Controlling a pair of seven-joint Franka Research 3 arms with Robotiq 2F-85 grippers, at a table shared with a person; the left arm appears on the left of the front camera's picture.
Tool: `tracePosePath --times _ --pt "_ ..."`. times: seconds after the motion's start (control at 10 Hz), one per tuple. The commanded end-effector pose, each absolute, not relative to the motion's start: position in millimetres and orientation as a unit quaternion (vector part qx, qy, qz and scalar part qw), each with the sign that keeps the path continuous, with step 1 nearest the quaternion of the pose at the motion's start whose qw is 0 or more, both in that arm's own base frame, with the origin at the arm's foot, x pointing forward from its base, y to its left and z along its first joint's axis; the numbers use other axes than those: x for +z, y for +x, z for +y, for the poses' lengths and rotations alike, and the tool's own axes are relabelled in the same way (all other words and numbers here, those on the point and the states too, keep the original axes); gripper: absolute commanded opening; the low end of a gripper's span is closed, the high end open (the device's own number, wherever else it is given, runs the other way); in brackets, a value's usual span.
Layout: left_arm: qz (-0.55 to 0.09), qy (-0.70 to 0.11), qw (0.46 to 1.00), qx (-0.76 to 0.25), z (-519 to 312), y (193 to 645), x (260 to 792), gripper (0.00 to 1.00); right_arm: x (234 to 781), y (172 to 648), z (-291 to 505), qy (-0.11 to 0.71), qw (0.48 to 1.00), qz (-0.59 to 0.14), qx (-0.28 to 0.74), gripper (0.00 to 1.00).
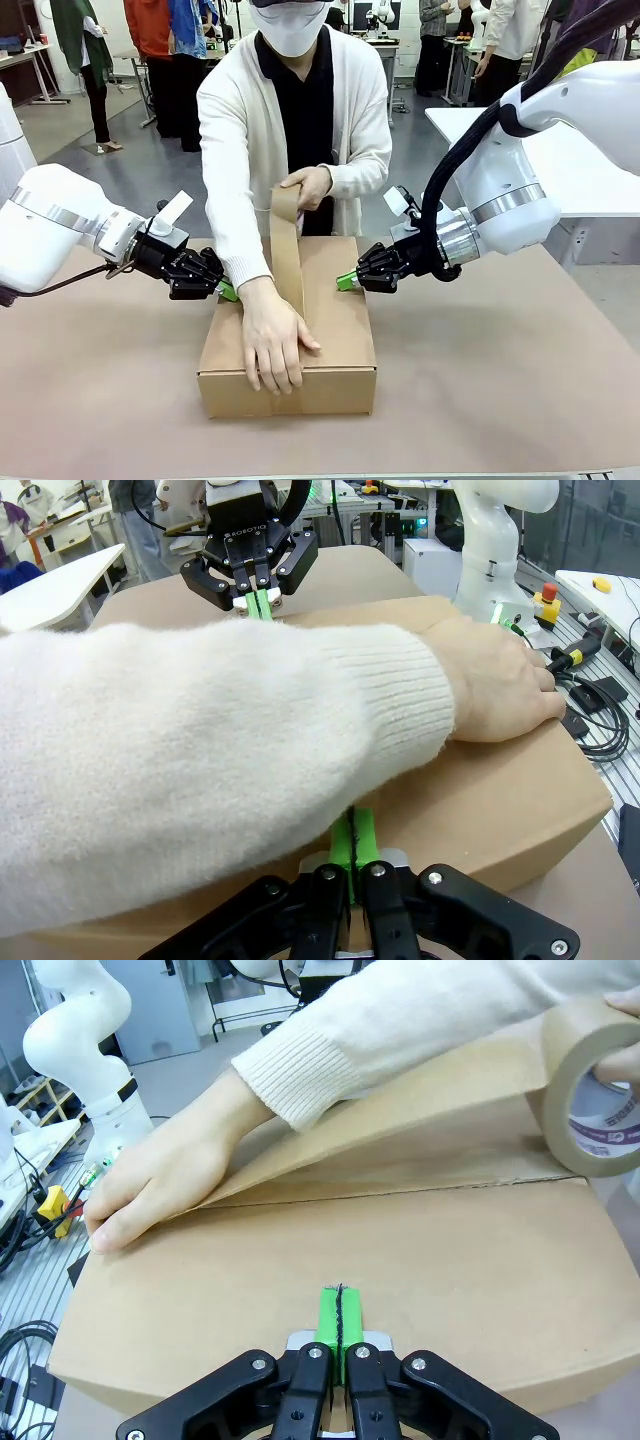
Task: Wrap the clocks to prevent damage.
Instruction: After the human seals the box with tape, release both hands from the side flaps of the Package Box.
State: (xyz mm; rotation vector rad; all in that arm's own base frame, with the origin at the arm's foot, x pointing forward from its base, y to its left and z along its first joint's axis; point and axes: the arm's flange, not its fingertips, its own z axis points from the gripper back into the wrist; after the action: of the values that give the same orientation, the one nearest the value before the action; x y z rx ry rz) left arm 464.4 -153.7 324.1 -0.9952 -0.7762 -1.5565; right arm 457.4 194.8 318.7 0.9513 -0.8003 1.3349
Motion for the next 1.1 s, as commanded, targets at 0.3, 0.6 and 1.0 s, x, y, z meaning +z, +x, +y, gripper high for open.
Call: tracePosePath --times 0.3,0.6,1.0 --pt "-0.327 -0.414 0.539 -0.657 -154.2 463.6 320.4 0.00 313.7 456.1 195.0 0.411 0.616 -0.347 0.575 0.01" --pt "-0.327 -0.414 0.539 -0.657 -154.2 463.6 320.4 0.00 313.7 456.1 195.0 0.411 0.616 -0.347 0.575 0.01" --pt "-0.327 -0.414 0.539 -0.657 -154.2 463.6 320.4 0.00 313.7 456.1 195.0 0.411 0.616 -0.347 0.575 0.01"
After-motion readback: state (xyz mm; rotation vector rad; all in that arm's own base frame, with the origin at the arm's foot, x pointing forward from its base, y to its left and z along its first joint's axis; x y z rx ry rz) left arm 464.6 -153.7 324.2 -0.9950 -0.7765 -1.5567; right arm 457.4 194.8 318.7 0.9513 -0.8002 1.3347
